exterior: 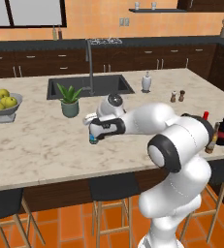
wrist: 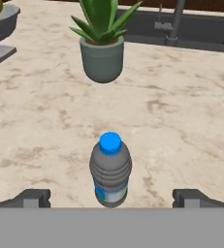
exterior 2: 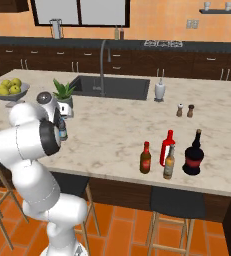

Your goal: Move the plastic bottles in the middle to the plastics group, and the glass bottles in the middle to the glass group.

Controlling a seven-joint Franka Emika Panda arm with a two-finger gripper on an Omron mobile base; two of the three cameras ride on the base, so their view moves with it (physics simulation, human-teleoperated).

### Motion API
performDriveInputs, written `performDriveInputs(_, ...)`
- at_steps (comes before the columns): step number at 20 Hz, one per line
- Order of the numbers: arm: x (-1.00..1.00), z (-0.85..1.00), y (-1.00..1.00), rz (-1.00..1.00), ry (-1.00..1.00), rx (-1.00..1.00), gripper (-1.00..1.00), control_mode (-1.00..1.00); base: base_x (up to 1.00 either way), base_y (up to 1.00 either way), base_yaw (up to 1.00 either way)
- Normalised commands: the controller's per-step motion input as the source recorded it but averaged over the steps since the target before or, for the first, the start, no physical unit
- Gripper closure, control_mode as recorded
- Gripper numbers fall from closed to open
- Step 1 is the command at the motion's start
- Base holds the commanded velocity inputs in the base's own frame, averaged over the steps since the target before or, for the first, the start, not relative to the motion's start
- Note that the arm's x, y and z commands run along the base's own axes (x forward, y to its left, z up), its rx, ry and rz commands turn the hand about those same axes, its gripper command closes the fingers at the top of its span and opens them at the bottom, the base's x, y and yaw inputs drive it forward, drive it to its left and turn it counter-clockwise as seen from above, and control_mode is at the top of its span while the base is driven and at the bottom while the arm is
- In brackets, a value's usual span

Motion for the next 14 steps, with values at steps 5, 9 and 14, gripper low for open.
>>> performDriveInputs(5,0.17,-0.37,0.00,0.00,-0.02,0.00,-1.00,-1.00,0.00,0.00,0.00)
performDriveInputs(9,0.26,-0.13,0.00,0.00,-0.04,0.02,-1.00,-1.00,0.00,0.00,0.00)
performDriveInputs(14,0.19,-0.23,0.01,0.00,-0.01,0.02,-1.00,-1.00,0.00,0.00,0.00)
